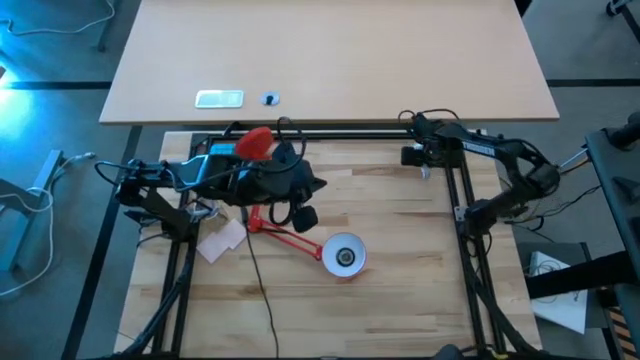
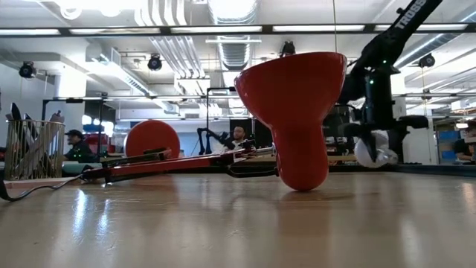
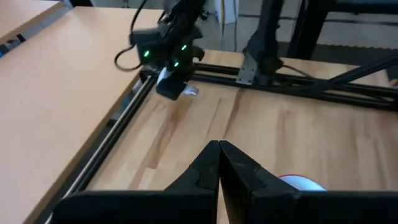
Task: Screw lightbulb
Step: Remove the light bulb from the lamp, then return to Home Position
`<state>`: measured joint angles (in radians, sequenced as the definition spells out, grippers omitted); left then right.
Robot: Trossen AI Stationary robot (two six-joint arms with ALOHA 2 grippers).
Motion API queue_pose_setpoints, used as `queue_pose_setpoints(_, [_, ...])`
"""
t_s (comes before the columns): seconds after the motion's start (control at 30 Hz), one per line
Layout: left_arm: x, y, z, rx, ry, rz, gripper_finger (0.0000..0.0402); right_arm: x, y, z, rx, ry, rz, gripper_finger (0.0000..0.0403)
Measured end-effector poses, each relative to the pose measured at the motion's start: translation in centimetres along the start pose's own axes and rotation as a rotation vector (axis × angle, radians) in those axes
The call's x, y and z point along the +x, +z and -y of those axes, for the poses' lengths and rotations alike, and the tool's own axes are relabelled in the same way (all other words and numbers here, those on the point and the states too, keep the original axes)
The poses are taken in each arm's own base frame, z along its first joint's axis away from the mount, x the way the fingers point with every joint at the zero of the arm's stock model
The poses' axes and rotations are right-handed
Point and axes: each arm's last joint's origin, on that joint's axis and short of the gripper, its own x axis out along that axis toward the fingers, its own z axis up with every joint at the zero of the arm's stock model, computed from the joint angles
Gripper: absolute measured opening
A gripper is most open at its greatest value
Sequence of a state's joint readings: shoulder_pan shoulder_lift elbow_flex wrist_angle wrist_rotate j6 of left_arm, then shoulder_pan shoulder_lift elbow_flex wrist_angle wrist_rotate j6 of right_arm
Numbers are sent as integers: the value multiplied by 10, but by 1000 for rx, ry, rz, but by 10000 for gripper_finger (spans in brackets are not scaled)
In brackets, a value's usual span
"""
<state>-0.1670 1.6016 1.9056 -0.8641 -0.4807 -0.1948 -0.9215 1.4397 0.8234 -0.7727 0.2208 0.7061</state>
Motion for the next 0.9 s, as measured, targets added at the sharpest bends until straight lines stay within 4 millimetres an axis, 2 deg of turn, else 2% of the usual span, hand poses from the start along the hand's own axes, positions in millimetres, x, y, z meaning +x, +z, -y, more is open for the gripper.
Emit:
queue_pose_setpoints(0.23, [-24, 10, 2, -25, -40, 34, 0, 12, 2, -8, 35, -54, -1, 209])
queue_pose_setpoints(0.43, [-49, 14, -9, 34, -34, -23, 0, 3, 3, -6, 54, -33, 25, 276])
queue_pose_setpoints(0.57, [-78, 17, -25, 96, -21, -89, 0, -24, -3, 0, 131, -33, 148, 310])
queue_pose_setpoints(0.7, [-109, 19, -43, 114, -14, -120, 0, -67, -22, 3, 183, 62, 353, 321])
queue_pose_setpoints(0.8, [-123, 19, -51, 94, -18, -84, 0, -99, -45, 0, 208, 248, 512, 320])
queue_pose_setpoints(0.9, [-131, 16, -58, 101, 1, -63, 0, -125, -71, -4, 115, 523, 592, 313])
